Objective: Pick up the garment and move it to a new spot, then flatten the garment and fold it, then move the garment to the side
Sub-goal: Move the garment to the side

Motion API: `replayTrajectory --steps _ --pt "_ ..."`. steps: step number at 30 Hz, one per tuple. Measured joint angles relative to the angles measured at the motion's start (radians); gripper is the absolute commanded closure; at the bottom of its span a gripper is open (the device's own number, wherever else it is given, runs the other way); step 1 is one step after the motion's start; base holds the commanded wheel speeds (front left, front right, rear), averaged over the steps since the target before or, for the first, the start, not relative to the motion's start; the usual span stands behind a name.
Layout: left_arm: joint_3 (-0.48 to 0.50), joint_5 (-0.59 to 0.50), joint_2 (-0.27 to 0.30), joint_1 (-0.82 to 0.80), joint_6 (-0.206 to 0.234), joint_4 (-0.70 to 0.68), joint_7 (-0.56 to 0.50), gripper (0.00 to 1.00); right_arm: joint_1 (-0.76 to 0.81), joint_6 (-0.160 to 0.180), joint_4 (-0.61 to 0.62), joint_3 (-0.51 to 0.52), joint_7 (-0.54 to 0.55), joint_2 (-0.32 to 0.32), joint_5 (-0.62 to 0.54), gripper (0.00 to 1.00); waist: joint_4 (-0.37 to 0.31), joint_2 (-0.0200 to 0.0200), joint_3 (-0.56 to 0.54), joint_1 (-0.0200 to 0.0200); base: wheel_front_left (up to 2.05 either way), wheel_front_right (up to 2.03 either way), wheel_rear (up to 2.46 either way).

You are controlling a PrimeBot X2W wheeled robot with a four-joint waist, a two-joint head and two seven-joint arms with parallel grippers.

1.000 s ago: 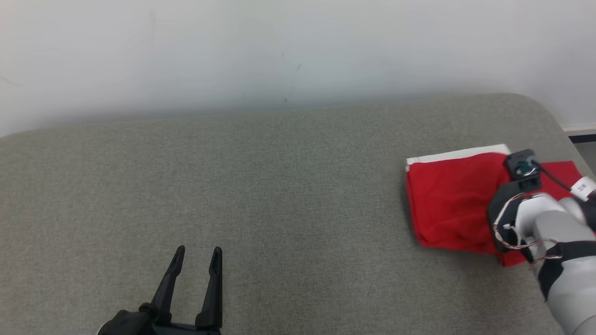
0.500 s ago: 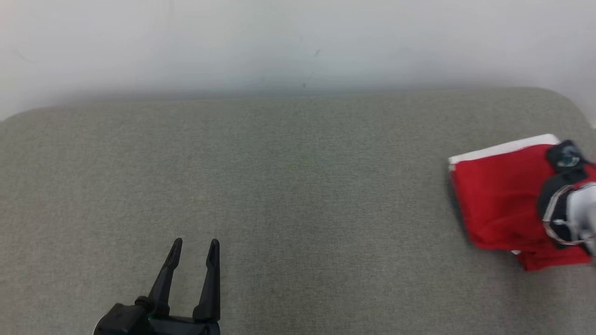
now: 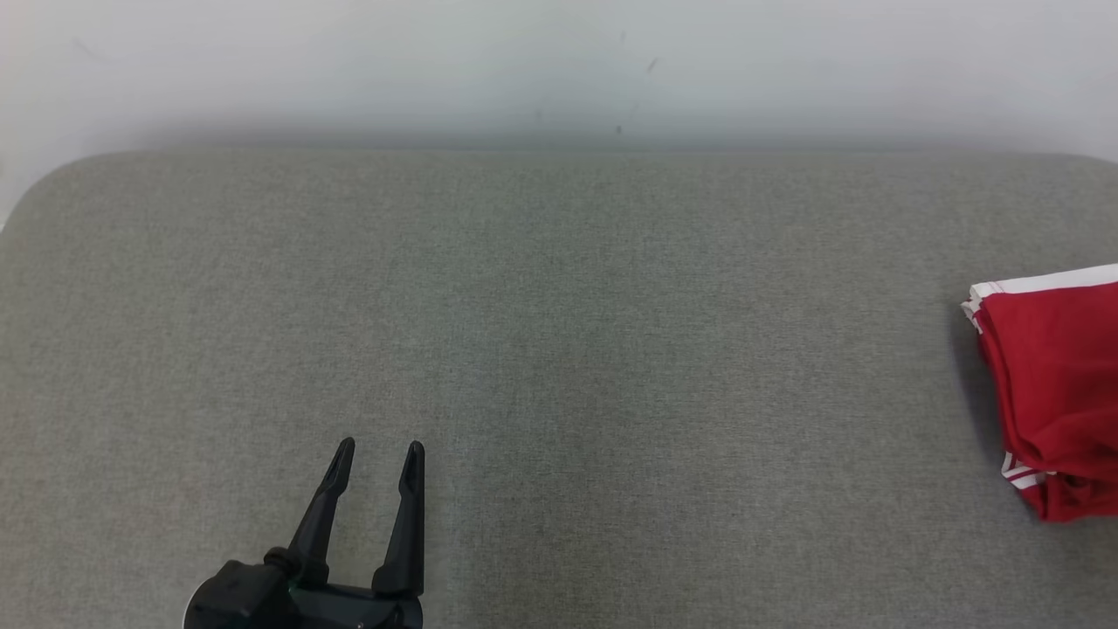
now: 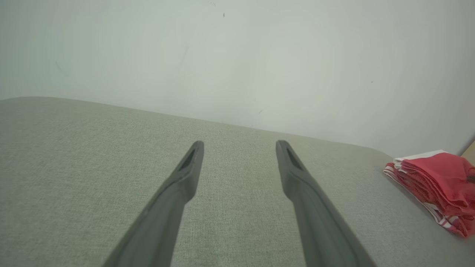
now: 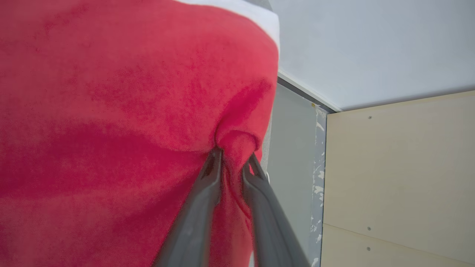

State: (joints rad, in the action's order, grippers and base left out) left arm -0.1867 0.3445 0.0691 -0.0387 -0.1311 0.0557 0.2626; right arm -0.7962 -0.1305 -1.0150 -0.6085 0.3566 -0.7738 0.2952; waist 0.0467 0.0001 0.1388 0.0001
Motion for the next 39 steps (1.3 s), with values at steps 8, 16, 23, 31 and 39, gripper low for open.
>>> replayTrajectory --steps 8,16,23,31,39 --pt "0.003 0.000 0.008 -0.005 0.000 0.001 0.000 0.00 0.003 0.000 0.012 0.079 -0.077 -0.006 -0.102 0.00 0.016 0.0000 0.022 0.0000 0.00 0.00 0.00" --pt "0.060 0.002 -0.004 -0.004 0.000 -0.019 0.000 0.00 -0.008 0.000 0.100 0.222 -0.241 0.061 -0.200 0.00 0.004 0.0000 -0.003 0.0000 0.00 0.00 0.00" --pt "0.097 0.040 -0.016 0.027 0.001 -0.091 0.000 0.00 0.136 0.000 0.216 0.335 -0.369 0.200 -0.185 0.00 0.001 0.0000 -0.048 -0.0001 0.00 0.00 0.00" --pt "0.097 0.056 -0.018 0.075 0.008 -0.057 0.000 0.00 0.406 0.000 0.490 0.506 -0.448 0.415 -0.090 0.00 -0.002 -0.0001 -0.107 -0.0001 0.00 0.00 0.00" --pt "0.115 0.039 -0.018 0.097 0.018 -0.022 0.000 0.00 0.685 0.000 0.772 0.612 -0.471 0.662 -0.162 0.00 -0.015 -0.0002 -0.171 -0.0003 0.00 0.00 0.00"
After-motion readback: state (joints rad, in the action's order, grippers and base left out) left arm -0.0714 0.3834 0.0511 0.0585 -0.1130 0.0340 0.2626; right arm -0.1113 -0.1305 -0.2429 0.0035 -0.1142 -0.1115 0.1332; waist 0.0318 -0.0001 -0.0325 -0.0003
